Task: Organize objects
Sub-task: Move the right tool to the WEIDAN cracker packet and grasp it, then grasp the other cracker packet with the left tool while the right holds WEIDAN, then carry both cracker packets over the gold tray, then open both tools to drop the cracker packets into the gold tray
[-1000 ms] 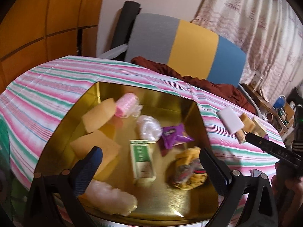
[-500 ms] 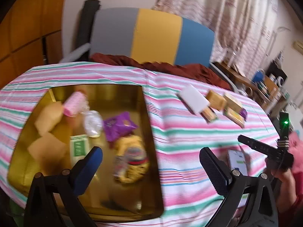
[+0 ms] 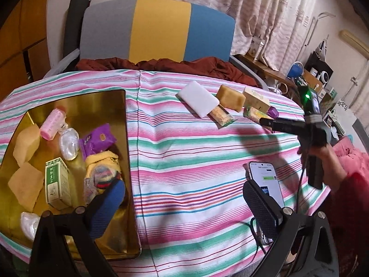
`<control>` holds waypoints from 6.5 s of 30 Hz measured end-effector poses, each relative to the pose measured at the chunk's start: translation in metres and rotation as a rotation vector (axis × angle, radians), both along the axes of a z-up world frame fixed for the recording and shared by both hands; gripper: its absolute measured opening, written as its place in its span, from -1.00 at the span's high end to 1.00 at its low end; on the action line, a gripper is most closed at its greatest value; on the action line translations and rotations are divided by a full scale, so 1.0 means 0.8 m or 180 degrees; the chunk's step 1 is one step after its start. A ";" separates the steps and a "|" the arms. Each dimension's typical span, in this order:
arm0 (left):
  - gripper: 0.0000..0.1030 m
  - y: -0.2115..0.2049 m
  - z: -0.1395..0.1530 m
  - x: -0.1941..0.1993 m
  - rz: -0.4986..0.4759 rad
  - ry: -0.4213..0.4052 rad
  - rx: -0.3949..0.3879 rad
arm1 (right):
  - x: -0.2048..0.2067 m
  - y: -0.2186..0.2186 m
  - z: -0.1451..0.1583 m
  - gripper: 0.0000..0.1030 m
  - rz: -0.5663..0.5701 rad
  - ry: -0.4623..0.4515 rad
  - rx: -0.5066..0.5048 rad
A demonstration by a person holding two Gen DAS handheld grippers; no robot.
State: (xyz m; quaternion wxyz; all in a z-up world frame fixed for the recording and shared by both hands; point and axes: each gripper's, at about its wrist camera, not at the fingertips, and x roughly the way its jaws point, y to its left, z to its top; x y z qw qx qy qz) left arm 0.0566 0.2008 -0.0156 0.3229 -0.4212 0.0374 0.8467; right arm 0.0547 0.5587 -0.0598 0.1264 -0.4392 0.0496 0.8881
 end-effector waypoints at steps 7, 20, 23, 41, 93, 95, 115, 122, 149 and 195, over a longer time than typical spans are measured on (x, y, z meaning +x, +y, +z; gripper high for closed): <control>-1.00 -0.014 0.000 -0.012 0.0155 -0.0057 -0.0012 | -0.051 0.049 -0.023 -0.53 -0.0008 -0.0471 0.0083; -1.00 0.006 0.005 -0.042 0.0211 -0.0086 0.0040 | -0.006 0.037 -0.024 -0.50 -0.0076 0.0002 -0.0829; -1.00 0.014 0.009 -0.053 0.0240 -0.0077 0.0007 | -0.022 0.038 -0.026 -0.50 -0.0083 -0.0059 -0.0790; -1.00 0.168 -0.015 -0.106 -0.0118 -0.0202 -0.0374 | 0.056 -0.006 -0.039 0.07 -0.0731 0.0270 -0.0281; 0.06 0.218 -0.086 -0.100 -0.0332 0.0314 -0.0856 | 0.075 -0.014 -0.030 0.07 -0.1207 0.0551 0.0246; 0.09 0.210 -0.086 -0.090 -0.0414 0.0356 -0.0822 | 0.075 -0.015 -0.030 0.07 -0.1215 0.0552 0.0262; 0.10 0.027 0.008 -0.030 -0.0132 0.0557 0.0033 | 0.078 -0.035 -0.017 0.08 -0.1081 0.0735 0.0497; 0.10 -0.062 0.014 -0.066 0.0398 0.0461 0.0175 | 0.069 -0.048 -0.018 0.08 -0.0898 0.0656 0.0588; -0.46 -0.211 -0.061 -0.200 0.1380 -0.0591 0.0263 | 0.047 -0.211 0.087 0.08 0.0325 0.1177 -0.0315; -1.00 -0.255 -0.021 -0.075 0.1604 0.0159 0.0216 | -0.190 -0.412 0.032 0.05 0.1210 -0.0015 -0.0361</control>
